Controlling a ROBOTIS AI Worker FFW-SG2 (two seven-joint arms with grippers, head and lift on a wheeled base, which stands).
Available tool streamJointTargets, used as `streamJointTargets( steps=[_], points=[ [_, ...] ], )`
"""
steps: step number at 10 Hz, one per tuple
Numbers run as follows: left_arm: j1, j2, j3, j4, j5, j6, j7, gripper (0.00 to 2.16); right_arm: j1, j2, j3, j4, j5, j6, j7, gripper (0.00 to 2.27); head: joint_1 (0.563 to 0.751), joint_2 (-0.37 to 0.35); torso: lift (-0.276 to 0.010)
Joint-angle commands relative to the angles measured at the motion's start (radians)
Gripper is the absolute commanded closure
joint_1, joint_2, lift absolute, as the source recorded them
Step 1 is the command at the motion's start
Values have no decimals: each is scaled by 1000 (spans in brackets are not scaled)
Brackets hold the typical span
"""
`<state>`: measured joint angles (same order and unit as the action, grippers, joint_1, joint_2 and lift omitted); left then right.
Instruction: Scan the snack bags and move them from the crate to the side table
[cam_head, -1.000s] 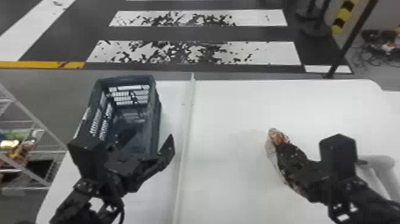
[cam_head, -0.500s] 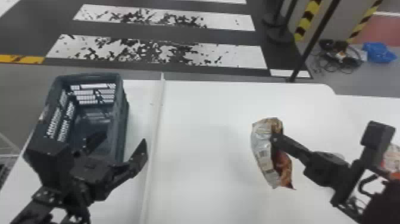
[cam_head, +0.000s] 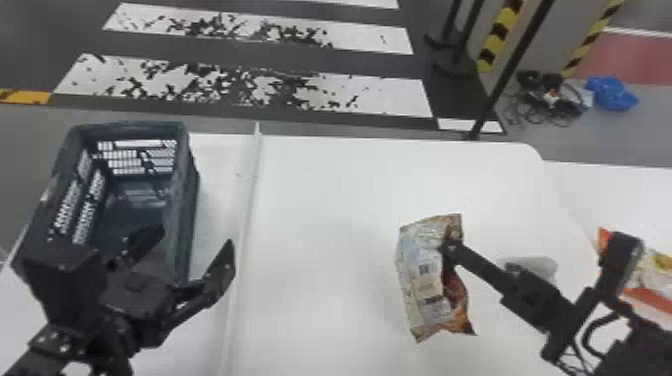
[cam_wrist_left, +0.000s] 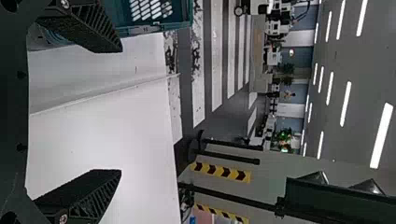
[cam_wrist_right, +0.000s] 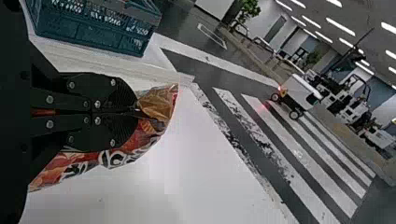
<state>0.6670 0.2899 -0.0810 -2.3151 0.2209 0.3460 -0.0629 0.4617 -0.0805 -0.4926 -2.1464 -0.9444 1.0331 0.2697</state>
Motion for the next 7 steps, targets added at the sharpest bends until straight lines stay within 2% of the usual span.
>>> streamJointTargets(
  steps=[1, 2, 3, 4, 5, 7],
  points=[
    [2, 5, -2, -1, 0, 3, 0, 70, -32, 10, 9, 89, 38, -12, -7, 2246, 695, -128, -87],
    [2, 6, -3, 0, 0, 6, 0, 70, -55, 8, 11, 125, 72, -15, -20, 2246, 695, -138, -87],
    [2, 5, -3, 0, 0, 34, 0, 70, -77, 8, 11, 141, 125, -21, -29, 1754, 695, -151, -87],
    [0, 0, -3, 0, 0, 34, 0, 70, -83, 2, 11, 151, 165, -80, -40, 576, 695, -159, -87],
    [-3, -2, -3, 0, 0, 31, 2, 70, -83, -2, 5, 151, 197, -113, -40, 66, 695, -178, -87],
    [-17, -3, -22, -1, 0, 31, 5, 70, -74, -22, -24, 143, 228, -153, -35, 43, 695, -229, -87]
  ],
)
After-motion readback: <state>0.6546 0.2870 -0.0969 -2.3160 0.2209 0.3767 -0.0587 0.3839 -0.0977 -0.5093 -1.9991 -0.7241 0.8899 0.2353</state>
